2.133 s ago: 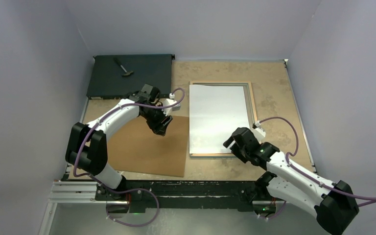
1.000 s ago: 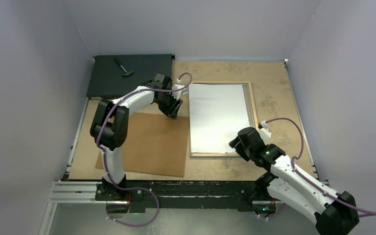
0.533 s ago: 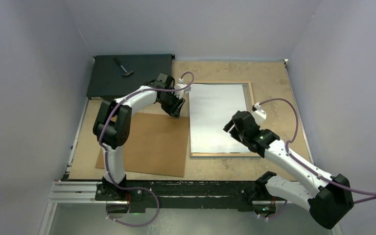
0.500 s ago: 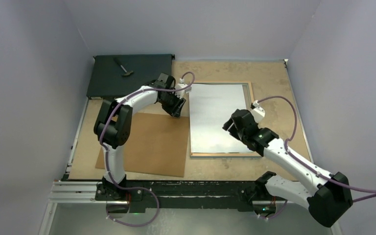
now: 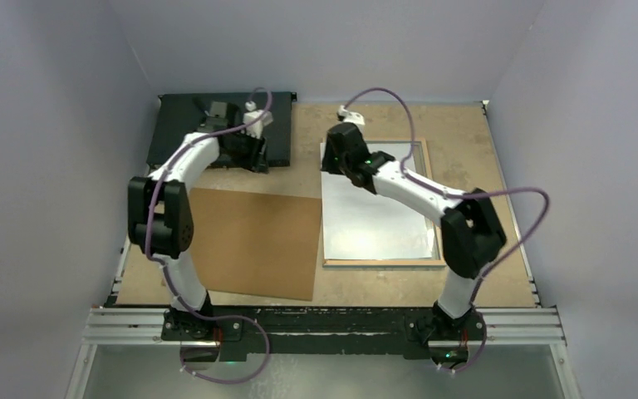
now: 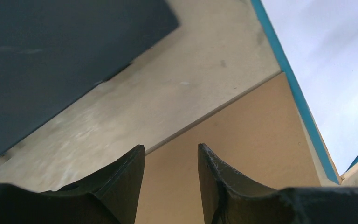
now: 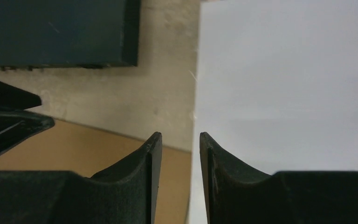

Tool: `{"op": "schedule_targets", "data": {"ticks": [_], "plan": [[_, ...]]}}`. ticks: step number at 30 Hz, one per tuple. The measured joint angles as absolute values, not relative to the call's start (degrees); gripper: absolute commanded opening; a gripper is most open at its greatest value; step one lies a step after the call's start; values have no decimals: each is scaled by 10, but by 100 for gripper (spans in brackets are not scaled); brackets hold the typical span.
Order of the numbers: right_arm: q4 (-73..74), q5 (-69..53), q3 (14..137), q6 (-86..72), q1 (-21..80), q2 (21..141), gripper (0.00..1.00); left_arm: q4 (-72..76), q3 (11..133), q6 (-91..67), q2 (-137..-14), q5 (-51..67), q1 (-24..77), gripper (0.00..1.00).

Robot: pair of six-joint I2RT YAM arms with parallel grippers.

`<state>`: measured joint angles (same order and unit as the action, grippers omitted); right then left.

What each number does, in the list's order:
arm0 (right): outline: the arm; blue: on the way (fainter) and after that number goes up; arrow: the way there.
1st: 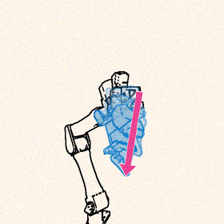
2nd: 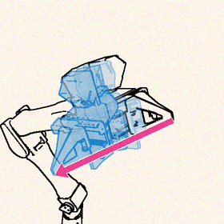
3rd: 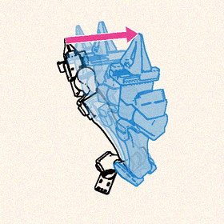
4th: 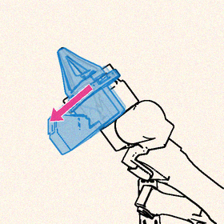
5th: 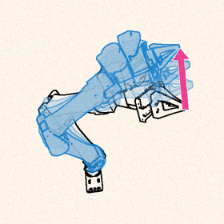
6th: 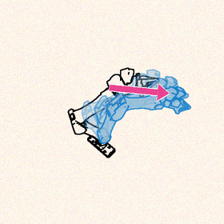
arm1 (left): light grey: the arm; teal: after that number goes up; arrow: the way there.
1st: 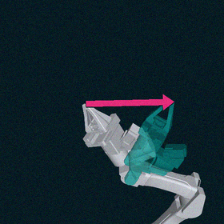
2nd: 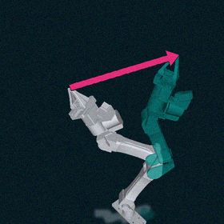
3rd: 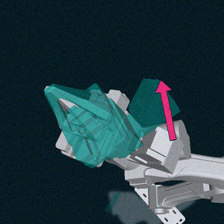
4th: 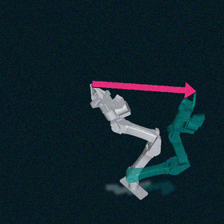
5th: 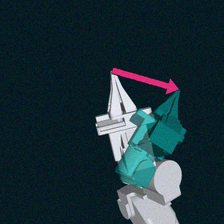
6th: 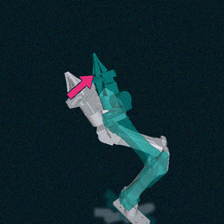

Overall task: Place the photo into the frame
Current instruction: Adjust the photo in the photo frame.

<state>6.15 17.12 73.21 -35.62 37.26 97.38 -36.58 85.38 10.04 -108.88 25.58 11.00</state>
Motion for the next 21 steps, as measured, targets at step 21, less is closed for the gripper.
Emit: {"op": "schedule_targets", "data": {"ticks": [21], "plan": [[133, 174, 1023, -249, 408, 1286, 24, -428, 751, 161, -967, 308, -84, 44]]}}
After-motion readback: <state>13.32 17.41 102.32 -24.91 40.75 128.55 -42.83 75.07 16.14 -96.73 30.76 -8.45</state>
